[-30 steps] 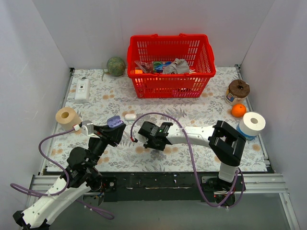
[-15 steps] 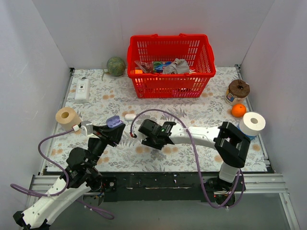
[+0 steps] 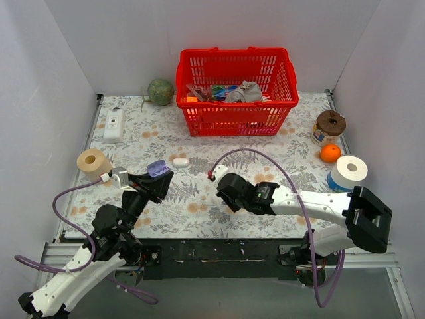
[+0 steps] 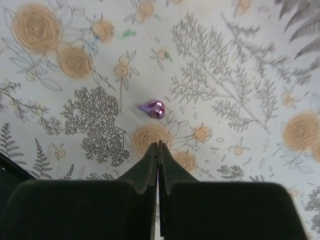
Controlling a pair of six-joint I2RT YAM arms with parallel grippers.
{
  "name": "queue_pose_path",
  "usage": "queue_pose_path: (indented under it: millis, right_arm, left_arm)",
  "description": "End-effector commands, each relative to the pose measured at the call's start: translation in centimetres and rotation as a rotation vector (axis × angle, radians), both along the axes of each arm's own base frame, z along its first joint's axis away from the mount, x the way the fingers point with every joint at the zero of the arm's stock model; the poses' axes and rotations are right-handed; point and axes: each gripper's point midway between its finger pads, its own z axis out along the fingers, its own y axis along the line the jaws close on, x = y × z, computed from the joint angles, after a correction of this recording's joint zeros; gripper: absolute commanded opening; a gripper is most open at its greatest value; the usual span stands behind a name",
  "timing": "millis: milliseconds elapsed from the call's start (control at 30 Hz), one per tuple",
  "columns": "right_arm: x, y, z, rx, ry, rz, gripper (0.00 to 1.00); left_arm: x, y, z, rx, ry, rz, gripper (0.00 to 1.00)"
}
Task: Insert the wireless bluetooth earbuds into the charging case
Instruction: Adjust the earbud at the center of the board.
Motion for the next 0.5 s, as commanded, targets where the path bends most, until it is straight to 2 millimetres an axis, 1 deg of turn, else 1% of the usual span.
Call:
queue_pose_path:
  millis: [0,133,300,467]
  right_arm:
    - [-1.6,1.0,-1.9,0.1,0.09,-0.086,0.01]
    - [-2.2,1.9,-2.4,0.112,0.118,-0.07,0.01]
    - [-2.6,2.4,-3.9,0.074,0.145,-0.057,0.01]
    - [-2.1,2.4,-4.7,0.028,0.134,-0.082,0.01]
  left_arm:
    - [0.1,0.0,0.1,0.0,0.0,0.003,0.0]
    - [0.1,0.0,0.1,0.0,0.005,0.002,0.0]
    - [0.1,0.0,0.0,0.0,0.009,0.001,0.0]
    - [0.1,0.0,-0.1,0.004,0.01,0.003,0.0]
